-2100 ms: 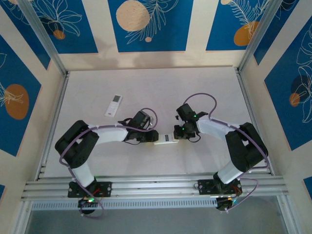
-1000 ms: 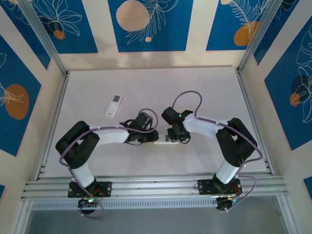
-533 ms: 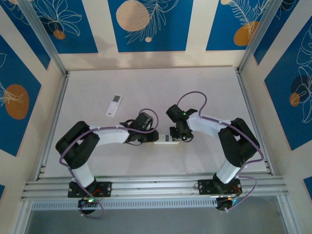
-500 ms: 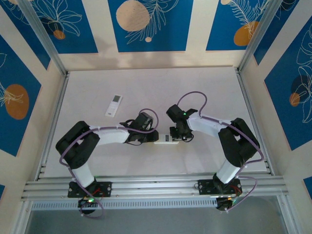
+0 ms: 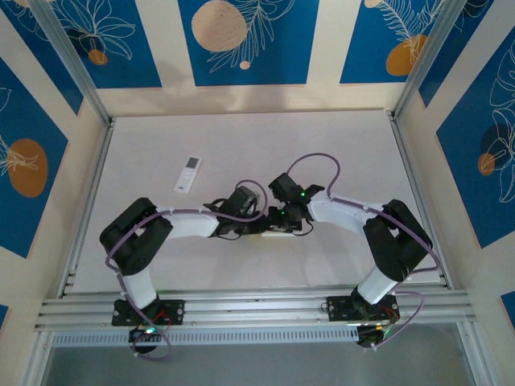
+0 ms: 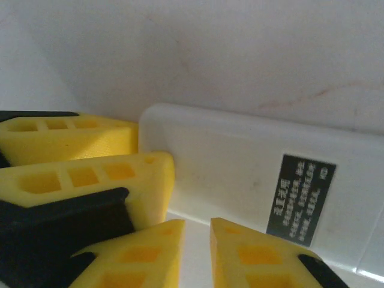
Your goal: Load the batteries into the remote control
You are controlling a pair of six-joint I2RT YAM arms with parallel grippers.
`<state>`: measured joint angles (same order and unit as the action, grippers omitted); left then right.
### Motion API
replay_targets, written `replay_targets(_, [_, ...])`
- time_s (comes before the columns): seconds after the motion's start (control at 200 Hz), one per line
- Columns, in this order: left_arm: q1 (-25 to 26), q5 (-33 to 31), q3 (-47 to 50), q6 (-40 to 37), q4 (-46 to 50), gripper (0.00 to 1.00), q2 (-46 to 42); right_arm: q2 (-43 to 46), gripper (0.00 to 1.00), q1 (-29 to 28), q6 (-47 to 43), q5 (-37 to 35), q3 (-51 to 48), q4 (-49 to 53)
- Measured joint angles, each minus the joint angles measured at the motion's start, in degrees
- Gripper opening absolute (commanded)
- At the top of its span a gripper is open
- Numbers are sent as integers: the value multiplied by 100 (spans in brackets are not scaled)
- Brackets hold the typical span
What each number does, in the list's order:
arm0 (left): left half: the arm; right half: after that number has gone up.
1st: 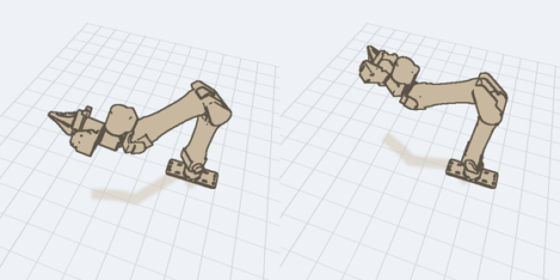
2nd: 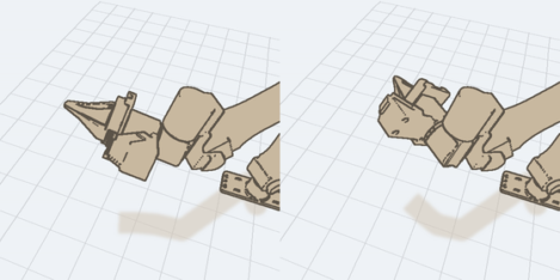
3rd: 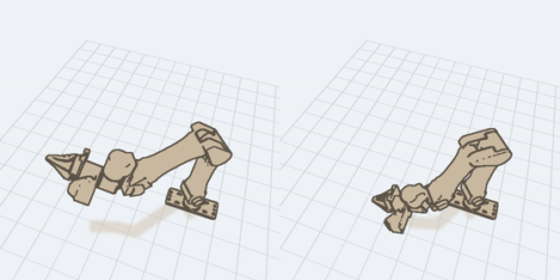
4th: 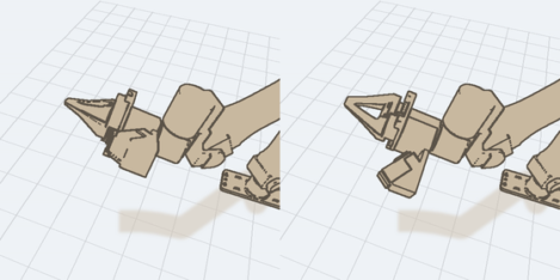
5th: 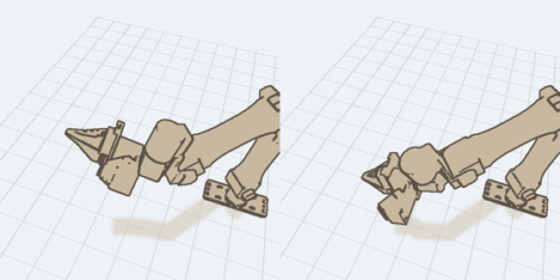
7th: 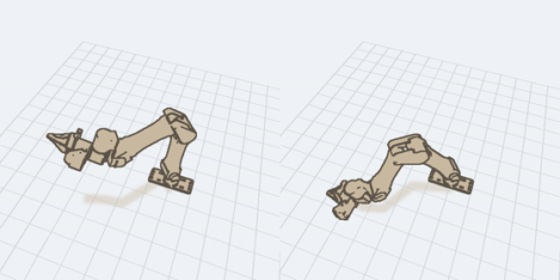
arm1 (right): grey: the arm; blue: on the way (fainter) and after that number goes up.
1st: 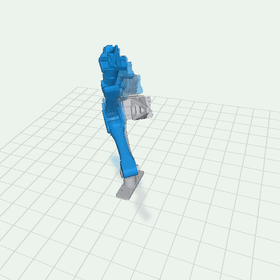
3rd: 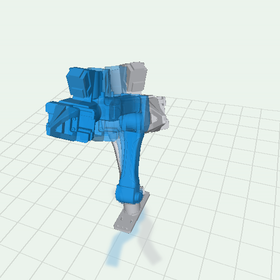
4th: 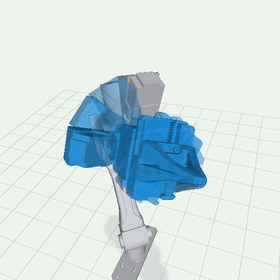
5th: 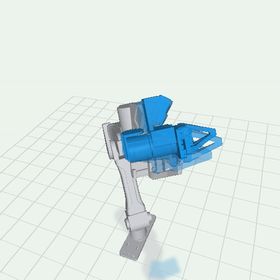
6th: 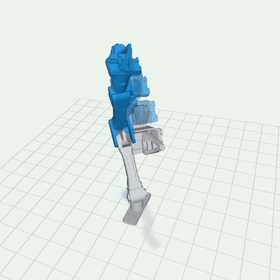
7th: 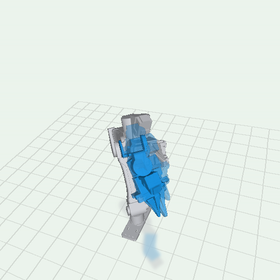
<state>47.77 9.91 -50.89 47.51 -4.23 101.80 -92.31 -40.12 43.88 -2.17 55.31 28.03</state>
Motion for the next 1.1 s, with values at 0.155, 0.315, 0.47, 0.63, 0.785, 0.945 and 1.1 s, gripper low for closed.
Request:
replay_targets(0.155, [31,-214,66,-2,-109,41,-39,195,28,15,-72,-186,0,66])
replay_targets(0.315, [-37,-433,361,-278,-57,65,-461,1255,83,-20,-1342,-785,-70,-90])
replay_targets(0.47, [-330,-752,481,-673,254,77,-1364,2221,99,367,-3600,-778,-455,-442])
replay_targets(0.63, [-518,-896,645,-822,205,82,-2295,1534,99,678,-6122,-439,-474,-190])
replay_targets(0.785, [-522,-892,1040,-728,173,82,-2789,789,99,748,-7875,-168,-487,129])
replay_targets(0.945, [-522,-866,1298,-579,313,83,-2903,428,97,916,-8771,94,-476,297])
replay_targets(1.1, [-522,-721,1593,-291,332,83,-3165,-170,86,1019,-9042,-144,-463,181])
